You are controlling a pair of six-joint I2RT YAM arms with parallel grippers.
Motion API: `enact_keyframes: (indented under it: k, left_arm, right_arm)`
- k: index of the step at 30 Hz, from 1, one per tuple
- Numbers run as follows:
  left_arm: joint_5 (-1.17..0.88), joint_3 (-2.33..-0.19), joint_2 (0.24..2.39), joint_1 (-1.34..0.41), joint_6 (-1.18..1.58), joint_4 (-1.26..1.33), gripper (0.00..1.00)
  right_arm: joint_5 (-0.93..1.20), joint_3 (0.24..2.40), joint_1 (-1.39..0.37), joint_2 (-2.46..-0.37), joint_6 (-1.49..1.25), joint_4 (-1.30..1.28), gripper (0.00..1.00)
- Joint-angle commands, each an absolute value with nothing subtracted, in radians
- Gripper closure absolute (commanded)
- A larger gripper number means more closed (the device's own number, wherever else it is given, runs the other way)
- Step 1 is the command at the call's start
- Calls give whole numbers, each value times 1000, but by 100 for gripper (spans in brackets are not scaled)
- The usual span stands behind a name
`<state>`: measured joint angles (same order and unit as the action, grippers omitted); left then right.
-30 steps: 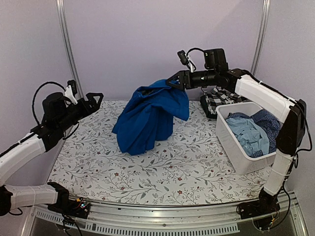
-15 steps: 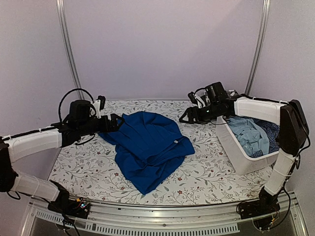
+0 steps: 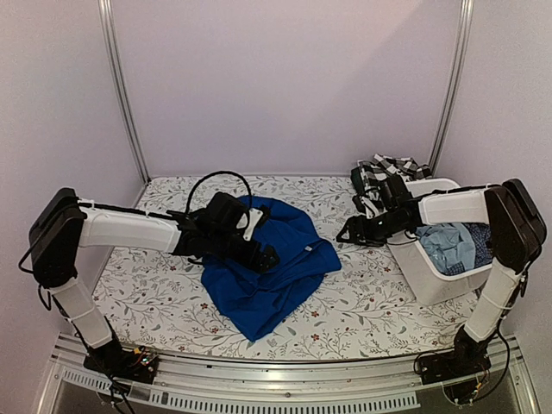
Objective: Fold and stack the mixed laundry pile
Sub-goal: Move the bin to the corner of the board, then pick up the crumpled skirt from the center of the board.
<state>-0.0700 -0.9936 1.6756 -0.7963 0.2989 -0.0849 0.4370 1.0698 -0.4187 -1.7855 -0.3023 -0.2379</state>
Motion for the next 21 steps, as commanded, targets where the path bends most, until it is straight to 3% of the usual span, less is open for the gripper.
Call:
enact_keyframes:
  k: [1,7,13,21]
  left_arm:
    - [18,-1051,1764,-831,227,-214,0]
    - [149,-1075,1790,-879,195,-311,0]
    - [305,-1096,1840,-904,182,-414,1]
    - [400,-1169,1786,-822,181,-403,30]
  right_arm:
    - [436,1018,-296,-1745,-251,-221,23]
    - [451,1013,-215,-1716,-193,-242,23]
    - [552,1005,-287,-1681,-165,-221,20]
    - [543,967,-403,-1704,-133,-198,17]
